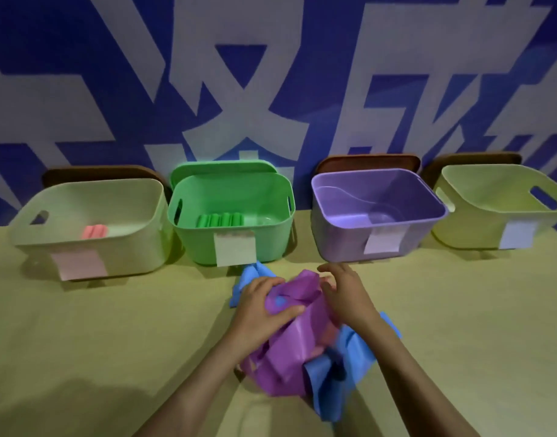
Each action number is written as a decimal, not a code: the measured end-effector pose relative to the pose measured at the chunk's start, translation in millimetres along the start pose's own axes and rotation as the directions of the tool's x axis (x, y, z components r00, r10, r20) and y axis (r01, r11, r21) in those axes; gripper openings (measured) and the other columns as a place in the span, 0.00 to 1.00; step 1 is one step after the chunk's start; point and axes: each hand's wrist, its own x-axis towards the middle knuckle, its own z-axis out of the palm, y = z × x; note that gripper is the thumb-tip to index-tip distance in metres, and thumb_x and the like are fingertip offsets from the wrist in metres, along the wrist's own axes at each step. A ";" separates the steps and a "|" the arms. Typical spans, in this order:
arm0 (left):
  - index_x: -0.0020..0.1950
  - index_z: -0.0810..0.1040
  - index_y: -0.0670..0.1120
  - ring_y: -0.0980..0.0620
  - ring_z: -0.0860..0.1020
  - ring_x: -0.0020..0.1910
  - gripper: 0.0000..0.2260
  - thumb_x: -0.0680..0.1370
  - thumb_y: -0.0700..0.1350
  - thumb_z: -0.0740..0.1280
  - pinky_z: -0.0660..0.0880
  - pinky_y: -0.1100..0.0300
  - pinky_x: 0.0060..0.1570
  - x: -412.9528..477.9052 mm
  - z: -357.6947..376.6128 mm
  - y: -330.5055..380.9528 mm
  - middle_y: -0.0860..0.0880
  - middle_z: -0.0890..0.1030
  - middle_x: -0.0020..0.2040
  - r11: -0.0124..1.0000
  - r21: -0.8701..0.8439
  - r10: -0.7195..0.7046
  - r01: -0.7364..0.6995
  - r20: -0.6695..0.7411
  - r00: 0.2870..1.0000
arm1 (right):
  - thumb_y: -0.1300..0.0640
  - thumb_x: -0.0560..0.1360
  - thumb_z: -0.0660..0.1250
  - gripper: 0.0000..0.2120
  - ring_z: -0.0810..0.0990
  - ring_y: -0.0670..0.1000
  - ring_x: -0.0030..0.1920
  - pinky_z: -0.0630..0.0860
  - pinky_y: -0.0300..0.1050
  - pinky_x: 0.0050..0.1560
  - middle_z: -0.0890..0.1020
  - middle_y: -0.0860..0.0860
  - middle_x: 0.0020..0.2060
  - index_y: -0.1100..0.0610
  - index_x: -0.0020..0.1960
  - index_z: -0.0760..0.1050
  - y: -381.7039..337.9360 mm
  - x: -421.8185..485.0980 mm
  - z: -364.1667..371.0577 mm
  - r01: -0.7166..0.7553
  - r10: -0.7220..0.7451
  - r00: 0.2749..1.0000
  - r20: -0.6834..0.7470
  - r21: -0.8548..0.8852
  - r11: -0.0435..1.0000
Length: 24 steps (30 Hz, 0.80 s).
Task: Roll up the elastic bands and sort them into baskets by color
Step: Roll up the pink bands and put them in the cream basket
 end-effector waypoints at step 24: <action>0.59 0.76 0.39 0.45 0.77 0.52 0.11 0.78 0.40 0.64 0.68 0.59 0.46 -22.9 -5.1 -18.3 0.42 0.80 0.55 0.998 0.030 -0.042 0.055 -0.323 0.945 | 0.60 0.80 0.59 0.07 0.77 0.43 0.30 0.70 0.38 0.31 0.79 0.46 0.31 0.54 0.45 0.72 -37.5 -66.3 -42.6 0.277 -0.163 0.961 -0.225 0.828 0.487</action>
